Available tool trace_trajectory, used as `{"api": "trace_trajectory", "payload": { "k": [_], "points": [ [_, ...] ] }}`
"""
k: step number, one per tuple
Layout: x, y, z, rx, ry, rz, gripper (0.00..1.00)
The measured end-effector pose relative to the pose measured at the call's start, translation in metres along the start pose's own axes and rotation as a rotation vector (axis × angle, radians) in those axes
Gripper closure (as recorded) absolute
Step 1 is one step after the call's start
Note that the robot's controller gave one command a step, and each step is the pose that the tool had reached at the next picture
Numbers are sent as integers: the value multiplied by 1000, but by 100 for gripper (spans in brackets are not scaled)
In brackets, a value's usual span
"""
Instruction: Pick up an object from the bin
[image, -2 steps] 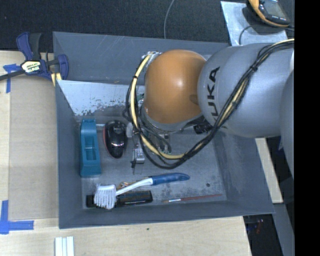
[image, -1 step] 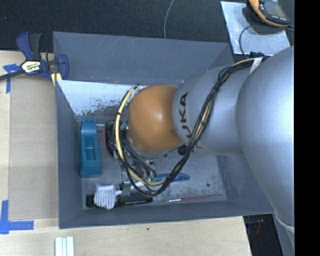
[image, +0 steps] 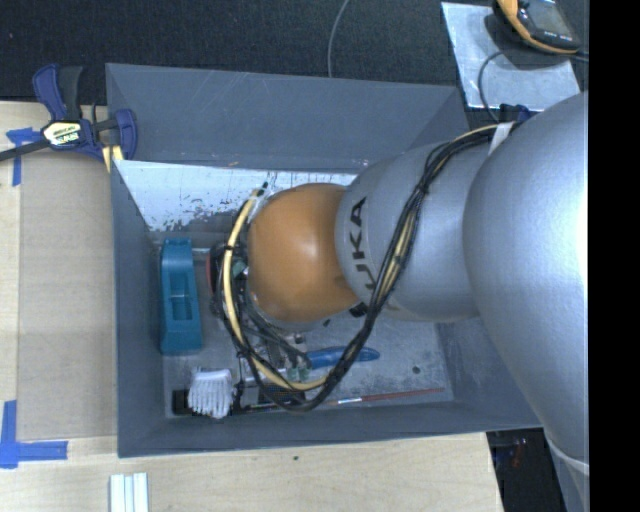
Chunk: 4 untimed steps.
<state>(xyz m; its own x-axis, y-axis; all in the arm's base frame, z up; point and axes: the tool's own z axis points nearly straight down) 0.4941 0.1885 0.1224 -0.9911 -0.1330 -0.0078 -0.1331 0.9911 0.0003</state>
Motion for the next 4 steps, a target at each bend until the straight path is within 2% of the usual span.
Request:
{"api": "trace_trajectory", "payload": {
  "k": [1, 2, 3, 4],
  "points": [
    [7, -2, 15, 0, 6, -7, 0],
    [-2, -10, 53, 0, -1, -118, 0],
    [2, -11, 52, 0, 3, -149, 100],
    [2, -11, 52, -1, 4, -148, 100]
  ]
}}
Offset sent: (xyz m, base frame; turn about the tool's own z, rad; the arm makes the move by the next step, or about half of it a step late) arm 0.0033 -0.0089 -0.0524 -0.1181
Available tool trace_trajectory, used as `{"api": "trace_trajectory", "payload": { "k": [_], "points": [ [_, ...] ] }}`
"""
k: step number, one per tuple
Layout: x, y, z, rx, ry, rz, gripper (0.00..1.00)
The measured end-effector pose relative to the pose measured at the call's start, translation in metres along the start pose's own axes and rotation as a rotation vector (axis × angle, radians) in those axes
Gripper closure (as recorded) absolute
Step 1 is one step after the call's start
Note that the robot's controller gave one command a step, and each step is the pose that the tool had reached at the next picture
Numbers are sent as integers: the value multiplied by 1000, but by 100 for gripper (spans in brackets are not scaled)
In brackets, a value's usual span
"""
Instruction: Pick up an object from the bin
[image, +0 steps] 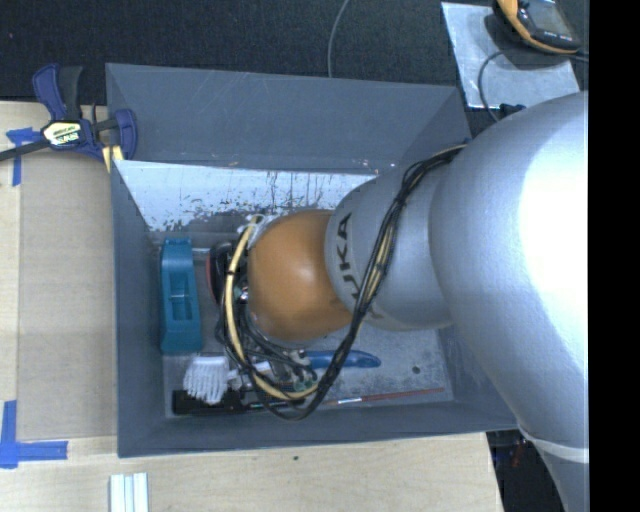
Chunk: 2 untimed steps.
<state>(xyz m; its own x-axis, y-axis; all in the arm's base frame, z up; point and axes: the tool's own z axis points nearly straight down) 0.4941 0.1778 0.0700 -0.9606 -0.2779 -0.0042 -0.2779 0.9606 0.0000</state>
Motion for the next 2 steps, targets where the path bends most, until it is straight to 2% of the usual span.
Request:
{"api": "trace_trajectory", "payload": {
  "k": [1, 2],
  "points": [
    [3, 0, -24, 1, 9, 0, 100],
    [0, 0, -71, 0, 1, 0, 100]
  ]
}}
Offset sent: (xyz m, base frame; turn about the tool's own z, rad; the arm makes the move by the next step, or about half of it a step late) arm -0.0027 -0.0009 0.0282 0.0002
